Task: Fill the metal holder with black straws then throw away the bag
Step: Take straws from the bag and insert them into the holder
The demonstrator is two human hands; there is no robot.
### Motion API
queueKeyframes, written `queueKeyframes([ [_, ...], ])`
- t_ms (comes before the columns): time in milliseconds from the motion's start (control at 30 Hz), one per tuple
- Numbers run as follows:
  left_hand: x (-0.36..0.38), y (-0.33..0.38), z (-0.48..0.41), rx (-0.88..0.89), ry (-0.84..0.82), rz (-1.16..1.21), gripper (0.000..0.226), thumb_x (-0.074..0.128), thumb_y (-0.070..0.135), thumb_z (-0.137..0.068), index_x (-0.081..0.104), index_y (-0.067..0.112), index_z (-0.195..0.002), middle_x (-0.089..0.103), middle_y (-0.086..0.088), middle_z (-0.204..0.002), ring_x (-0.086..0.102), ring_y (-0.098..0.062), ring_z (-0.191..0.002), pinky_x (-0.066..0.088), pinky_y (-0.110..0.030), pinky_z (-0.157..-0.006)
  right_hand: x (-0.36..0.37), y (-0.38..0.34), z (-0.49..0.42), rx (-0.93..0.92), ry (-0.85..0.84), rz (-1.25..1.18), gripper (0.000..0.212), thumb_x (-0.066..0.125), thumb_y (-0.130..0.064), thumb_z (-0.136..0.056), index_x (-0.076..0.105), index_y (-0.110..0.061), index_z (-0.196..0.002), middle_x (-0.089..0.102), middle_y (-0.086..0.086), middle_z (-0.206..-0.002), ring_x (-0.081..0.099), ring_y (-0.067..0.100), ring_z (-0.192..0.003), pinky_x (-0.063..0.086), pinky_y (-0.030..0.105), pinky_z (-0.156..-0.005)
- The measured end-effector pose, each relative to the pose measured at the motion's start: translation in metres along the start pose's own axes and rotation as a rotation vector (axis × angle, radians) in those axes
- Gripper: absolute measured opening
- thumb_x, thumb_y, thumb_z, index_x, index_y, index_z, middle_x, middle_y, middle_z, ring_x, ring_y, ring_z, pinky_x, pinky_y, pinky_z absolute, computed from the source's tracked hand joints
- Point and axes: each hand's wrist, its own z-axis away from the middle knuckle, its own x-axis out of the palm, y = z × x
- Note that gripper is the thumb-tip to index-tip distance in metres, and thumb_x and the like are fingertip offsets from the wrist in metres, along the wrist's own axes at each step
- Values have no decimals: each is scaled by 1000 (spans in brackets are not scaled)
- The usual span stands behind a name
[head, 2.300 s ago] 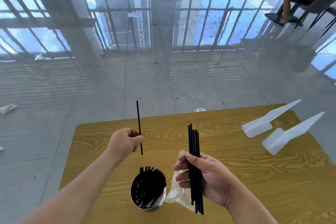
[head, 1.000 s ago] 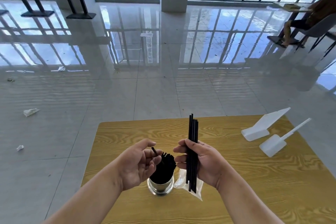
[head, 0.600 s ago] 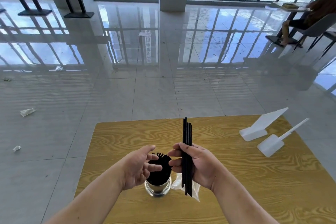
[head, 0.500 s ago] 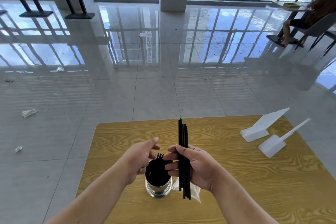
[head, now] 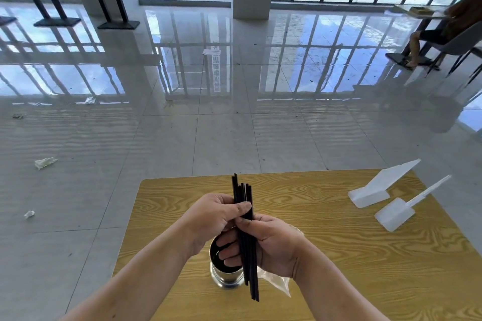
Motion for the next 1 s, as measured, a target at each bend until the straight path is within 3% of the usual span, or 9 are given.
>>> queueKeyframes([
  [67, -1, 1, 0, -6, -6, -13, 26, 72, 25, -102, 82, 2, -97, 70, -6, -72, 59, -9, -52, 49, -22, -60, 0, 0, -1, -1, 4, -10, 32, 59, -29, -107, 74, -1, -116, 74, 24, -105, 76, 35, -89, 63, 47, -85],
  [167, -2, 4, 1, -6, -13, 11, 23, 72, 25, -102, 85, 7, -97, 81, -13, -91, 71, -16, -77, 57, -23, -76, 1, -2, -1, -5, -17, -27, 30, 59, -28, -106, 77, -4, -112, 75, 22, -101, 76, 34, -85, 64, 45, -82],
  [300, -5, 6, 0, 3, -35, 24, 24, 71, 27, -102, 86, 8, -100, 80, -23, -112, 75, -24, -95, 57, -35, -99, 0, -4, -2, -6, -30, -36, 32, 55, -25, -107, 72, -1, -120, 74, 23, -102, 76, 34, -84, 63, 47, -83],
  [500, -9, 2, -5, -2, -38, 52, 21, 72, 23, -102, 85, 7, -98, 83, -17, -105, 80, -26, -95, 63, -30, -92, -1, -3, -4, -12, -29, -30, 29, 59, -25, -106, 72, -2, -119, 73, 23, -100, 76, 34, -81, 64, 46, -78],
  [667, -12, 2, -7, 11, 6, -38, 24, 74, 30, -98, 84, 11, -87, 72, -14, -80, 61, -20, -62, 53, -25, -64, -2, 0, -4, -11, -22, 6, 25, 63, -26, -104, 71, -4, -114, 72, 17, -89, 75, 29, -71, 62, 40, -67],
  [800, -11, 6, -8, -9, 27, -31, 19, 75, 29, -98, 85, 19, -87, 80, -5, -85, 68, -15, -67, 54, -36, -78, -4, 3, -2, -8, -12, 15, 22, 68, -28, -100, 71, -8, -105, 68, 14, -81, 73, 27, -65, 59, 36, -61],
  [1000, -13, 15, -14, -33, 119, -71, 18, 74, 33, -99, 85, 18, -97, 85, 0, -98, 77, -11, -89, 50, -34, -85, -12, 8, 2, 40, -38, 47, 20, 64, -27, -104, 69, -9, -103, 67, 12, -82, 72, 24, -66, 58, 35, -61],
])
